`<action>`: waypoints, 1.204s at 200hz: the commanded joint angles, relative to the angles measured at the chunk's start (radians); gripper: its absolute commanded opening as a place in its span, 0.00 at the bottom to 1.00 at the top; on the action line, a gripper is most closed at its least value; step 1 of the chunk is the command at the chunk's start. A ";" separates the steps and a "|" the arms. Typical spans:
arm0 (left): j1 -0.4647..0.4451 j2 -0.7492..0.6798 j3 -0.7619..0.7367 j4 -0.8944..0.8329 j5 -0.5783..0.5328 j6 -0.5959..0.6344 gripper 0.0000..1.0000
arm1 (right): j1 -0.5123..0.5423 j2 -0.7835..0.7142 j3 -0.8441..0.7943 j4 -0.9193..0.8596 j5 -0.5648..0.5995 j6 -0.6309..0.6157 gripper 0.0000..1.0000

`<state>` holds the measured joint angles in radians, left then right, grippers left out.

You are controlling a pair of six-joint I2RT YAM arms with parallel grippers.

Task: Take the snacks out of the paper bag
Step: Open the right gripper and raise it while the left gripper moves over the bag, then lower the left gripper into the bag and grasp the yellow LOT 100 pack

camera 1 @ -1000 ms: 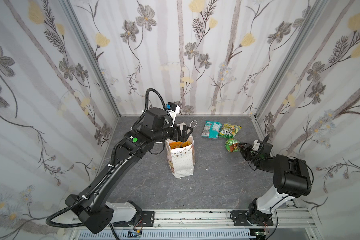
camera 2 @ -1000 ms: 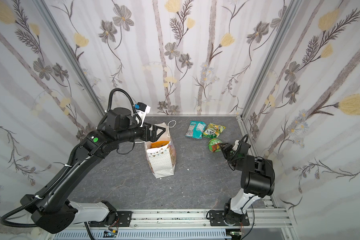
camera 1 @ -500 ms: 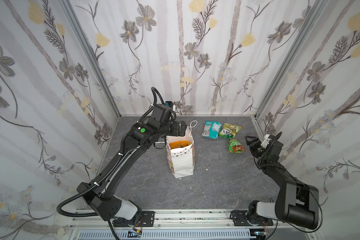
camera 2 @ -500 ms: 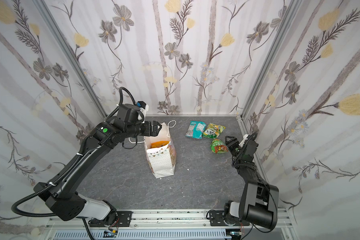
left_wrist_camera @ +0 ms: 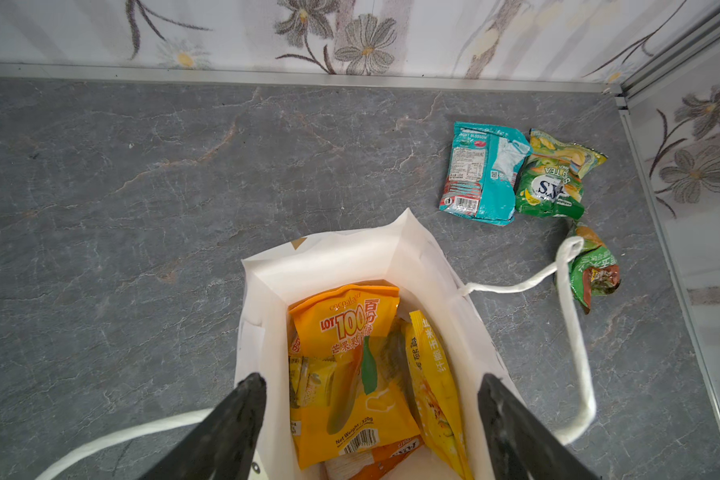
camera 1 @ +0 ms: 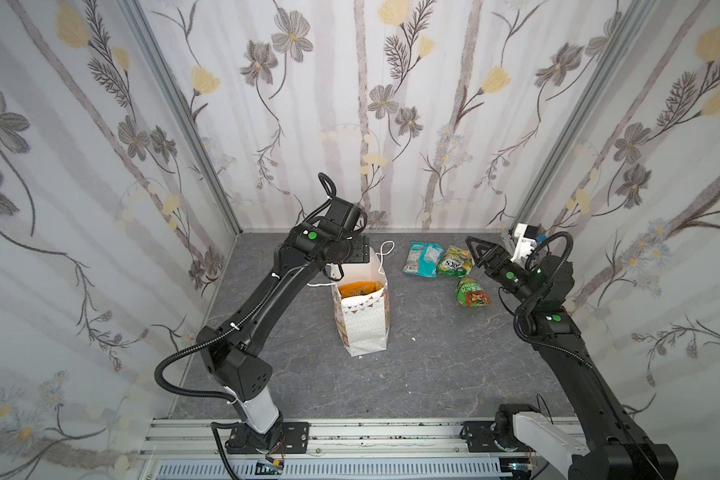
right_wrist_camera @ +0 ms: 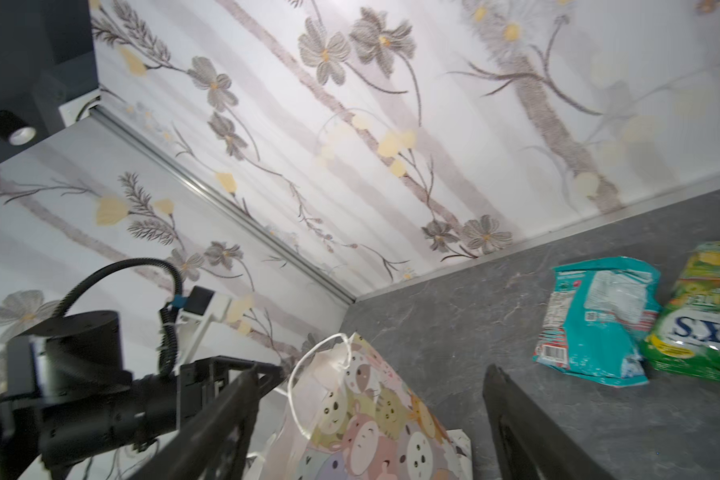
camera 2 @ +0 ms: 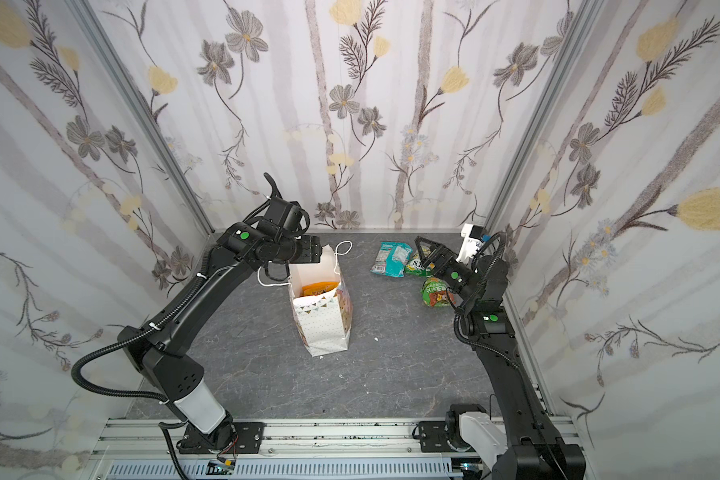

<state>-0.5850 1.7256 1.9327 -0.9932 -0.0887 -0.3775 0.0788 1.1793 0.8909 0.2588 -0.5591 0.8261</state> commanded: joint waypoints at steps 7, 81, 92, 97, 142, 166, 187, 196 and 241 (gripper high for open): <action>0.001 0.048 0.039 -0.067 -0.006 -0.018 0.79 | 0.094 0.036 0.097 -0.051 -0.093 -0.050 0.89; -0.001 0.146 0.045 -0.121 0.053 -0.055 0.69 | 0.317 0.169 0.382 -0.385 -0.096 -0.289 0.92; -0.004 0.151 0.033 -0.116 0.063 -0.061 0.68 | 0.338 0.182 0.410 -0.427 -0.081 -0.320 0.92; -0.005 0.155 0.030 -0.114 0.067 -0.064 0.68 | 0.347 0.186 0.422 -0.445 -0.073 -0.333 0.92; -0.022 0.210 0.042 -0.146 0.092 -0.085 0.65 | 0.414 0.231 0.523 -0.592 -0.009 -0.428 0.92; -0.029 0.230 0.035 -0.163 0.087 -0.093 0.64 | 0.440 0.247 0.565 -0.661 0.031 -0.469 0.91; -0.032 0.239 0.011 -0.163 0.096 -0.102 0.64 | 0.449 0.246 0.570 -0.678 0.048 -0.481 0.91; -0.034 0.242 0.001 -0.160 0.105 -0.105 0.64 | 0.448 0.246 0.571 -0.681 0.052 -0.481 0.91; -0.055 0.266 -0.045 -0.141 0.138 -0.111 0.68 | 0.453 0.247 0.570 -0.678 0.057 -0.479 0.91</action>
<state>-0.6346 1.9762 1.9057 -1.1324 0.0296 -0.4717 0.5289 1.4216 1.4521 -0.4149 -0.5159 0.3645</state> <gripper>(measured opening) 0.674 0.913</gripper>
